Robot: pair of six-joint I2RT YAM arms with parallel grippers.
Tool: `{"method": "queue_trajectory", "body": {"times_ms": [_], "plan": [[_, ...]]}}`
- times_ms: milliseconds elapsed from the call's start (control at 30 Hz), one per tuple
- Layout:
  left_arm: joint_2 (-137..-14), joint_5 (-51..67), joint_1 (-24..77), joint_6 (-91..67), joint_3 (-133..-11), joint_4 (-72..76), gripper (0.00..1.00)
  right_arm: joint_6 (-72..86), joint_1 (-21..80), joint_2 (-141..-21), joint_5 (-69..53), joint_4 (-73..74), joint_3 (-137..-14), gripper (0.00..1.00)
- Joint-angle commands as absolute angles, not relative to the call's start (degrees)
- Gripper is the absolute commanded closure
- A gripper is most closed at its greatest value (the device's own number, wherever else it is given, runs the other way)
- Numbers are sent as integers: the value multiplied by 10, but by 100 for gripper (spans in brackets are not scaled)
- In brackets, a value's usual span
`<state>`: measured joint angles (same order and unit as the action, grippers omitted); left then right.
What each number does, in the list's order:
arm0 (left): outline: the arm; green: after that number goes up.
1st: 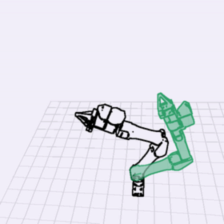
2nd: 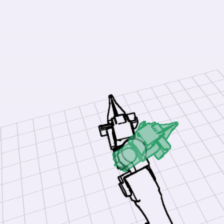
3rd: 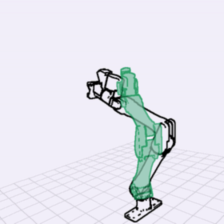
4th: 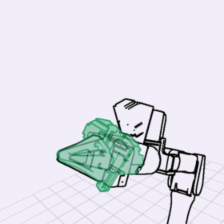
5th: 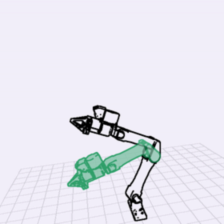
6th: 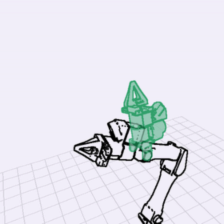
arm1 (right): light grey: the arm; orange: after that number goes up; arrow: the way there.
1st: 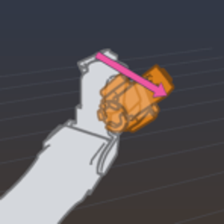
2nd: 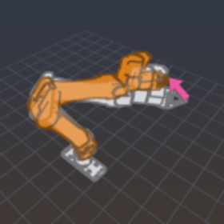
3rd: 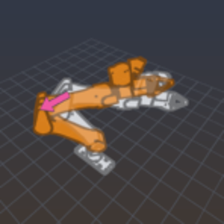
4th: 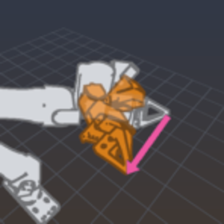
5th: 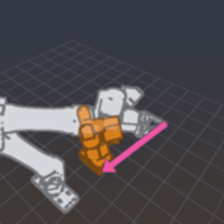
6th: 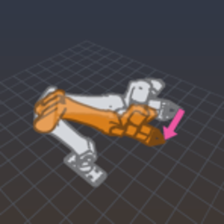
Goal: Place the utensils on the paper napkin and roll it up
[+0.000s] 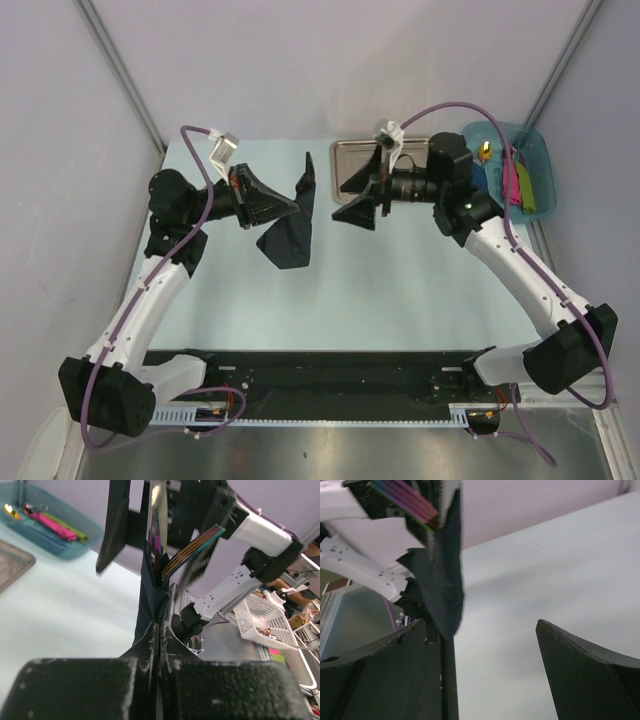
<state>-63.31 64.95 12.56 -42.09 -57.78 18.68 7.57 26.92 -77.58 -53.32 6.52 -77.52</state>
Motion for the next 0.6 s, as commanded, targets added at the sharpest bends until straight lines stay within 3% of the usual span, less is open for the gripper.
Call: {"method": "queue_trajectory", "body": {"times_ms": [0,333,567], "plan": [[-595,671,124,-478,-604,279,100,32,341,-751,-497,61,-794,3],[-550,640,146,-433,-608,240,100,93,422,-738,-446,-63,-769,9],[-530,585,168,-377,-615,164,100,104,445,-751,-430,-90,-781,23]]}}
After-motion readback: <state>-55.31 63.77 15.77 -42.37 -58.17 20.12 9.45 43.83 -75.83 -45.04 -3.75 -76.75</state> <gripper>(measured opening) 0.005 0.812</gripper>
